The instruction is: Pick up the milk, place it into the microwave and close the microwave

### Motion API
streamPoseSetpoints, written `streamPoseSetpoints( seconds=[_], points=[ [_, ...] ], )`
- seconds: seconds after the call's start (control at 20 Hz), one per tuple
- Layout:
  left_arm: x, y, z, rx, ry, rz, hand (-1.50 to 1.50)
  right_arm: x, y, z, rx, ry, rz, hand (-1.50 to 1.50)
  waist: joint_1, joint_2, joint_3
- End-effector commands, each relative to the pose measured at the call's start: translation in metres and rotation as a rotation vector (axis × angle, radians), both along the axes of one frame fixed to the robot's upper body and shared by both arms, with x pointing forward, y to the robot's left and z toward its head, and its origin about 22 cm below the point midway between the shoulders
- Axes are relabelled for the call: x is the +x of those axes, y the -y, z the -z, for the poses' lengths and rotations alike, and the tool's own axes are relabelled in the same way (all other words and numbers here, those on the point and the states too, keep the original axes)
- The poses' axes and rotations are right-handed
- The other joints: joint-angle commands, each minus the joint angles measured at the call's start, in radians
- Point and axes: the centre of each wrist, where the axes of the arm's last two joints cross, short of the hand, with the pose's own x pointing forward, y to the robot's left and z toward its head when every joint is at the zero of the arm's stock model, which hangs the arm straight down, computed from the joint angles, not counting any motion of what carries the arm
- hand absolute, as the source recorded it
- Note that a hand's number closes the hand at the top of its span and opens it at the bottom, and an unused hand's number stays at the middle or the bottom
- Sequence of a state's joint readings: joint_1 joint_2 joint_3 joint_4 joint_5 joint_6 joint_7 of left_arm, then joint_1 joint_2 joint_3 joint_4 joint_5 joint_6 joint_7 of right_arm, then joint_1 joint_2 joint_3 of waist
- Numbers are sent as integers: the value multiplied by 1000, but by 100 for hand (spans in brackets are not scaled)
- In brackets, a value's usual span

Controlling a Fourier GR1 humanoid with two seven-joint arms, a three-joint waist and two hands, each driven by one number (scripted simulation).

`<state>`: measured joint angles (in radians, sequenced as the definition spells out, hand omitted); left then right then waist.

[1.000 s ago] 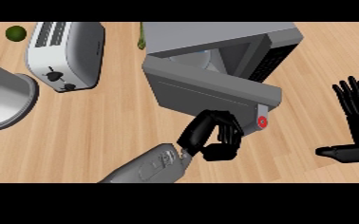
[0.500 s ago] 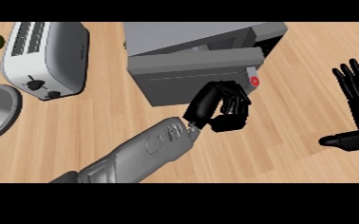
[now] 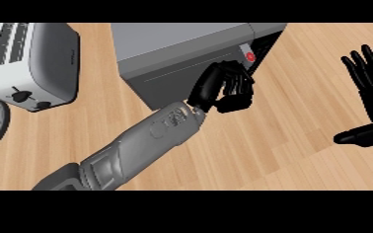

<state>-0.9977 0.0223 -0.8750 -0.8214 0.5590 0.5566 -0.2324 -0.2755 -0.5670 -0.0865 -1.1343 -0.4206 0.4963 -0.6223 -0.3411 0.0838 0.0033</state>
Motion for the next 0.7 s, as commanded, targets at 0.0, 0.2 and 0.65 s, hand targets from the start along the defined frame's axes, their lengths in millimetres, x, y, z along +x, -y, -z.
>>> streamPoseSetpoints(
  seconds=[0.0,0.2,0.65],
  points=[
    [8,15,-23,-25,37,2,150,7,-1,-13,19,42,-80,-150,-29,7,2],
    [6,16,-23,-45,36,-8,150,10,-6,-19,27,44,-148,-150,-42,7,3],
    [6,18,-25,-52,49,-43,150,22,-22,-41,-3,30,-280,-150,-51,15,3]
  ],
)
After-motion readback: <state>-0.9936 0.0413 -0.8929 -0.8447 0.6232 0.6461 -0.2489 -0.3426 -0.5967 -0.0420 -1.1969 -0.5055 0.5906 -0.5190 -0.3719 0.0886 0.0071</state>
